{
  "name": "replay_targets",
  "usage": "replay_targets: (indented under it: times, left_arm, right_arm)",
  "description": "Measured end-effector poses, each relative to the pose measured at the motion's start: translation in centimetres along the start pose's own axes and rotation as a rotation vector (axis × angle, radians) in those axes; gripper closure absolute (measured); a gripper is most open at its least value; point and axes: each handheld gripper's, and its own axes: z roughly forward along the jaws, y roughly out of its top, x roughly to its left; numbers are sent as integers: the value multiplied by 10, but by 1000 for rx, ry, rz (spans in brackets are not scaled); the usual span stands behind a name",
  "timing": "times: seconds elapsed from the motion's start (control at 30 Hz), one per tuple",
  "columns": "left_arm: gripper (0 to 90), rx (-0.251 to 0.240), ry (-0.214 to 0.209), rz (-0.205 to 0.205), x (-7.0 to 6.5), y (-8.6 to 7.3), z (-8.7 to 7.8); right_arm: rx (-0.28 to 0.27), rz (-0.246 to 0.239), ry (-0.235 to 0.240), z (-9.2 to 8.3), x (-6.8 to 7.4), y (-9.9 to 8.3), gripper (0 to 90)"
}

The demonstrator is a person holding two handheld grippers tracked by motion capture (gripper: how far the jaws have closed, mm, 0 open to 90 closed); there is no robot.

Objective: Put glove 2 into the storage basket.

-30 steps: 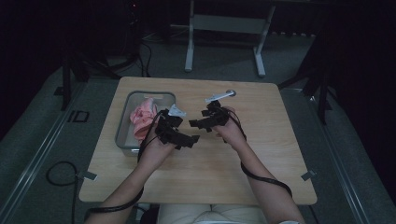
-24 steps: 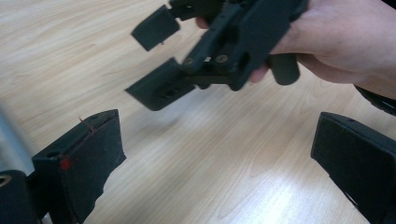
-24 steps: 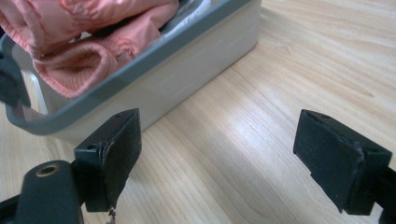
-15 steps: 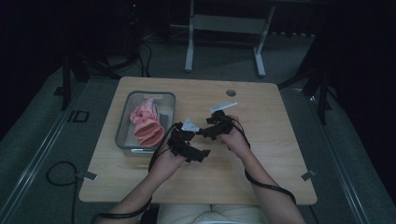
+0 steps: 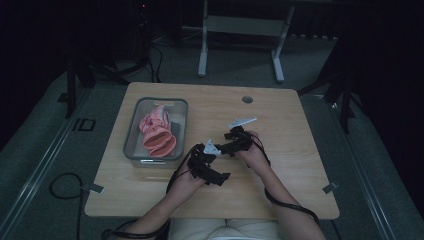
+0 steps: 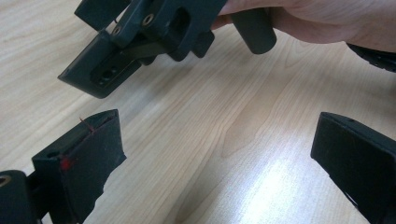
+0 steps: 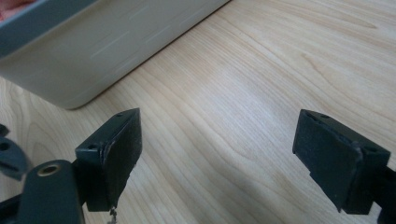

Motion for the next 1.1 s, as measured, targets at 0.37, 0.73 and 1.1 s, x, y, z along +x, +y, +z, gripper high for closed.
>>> replay_targets:
  times: [0.37, 0.73, 1.1]
  left_arm:
    - [19, 39, -1, -4, 0, -21, 18]
    - [19, 17, -21, -3, 0, -37, 24]
    - [19, 1, 22, 5, 0, -43, 21]
  right_arm:
    - [-38, -28, -27, 3, -2, -17, 157]
    - [-29, -68, -70, 13, 5, -33, 157]
    - [-33, -62, -104, 14, 4, -34, 157]
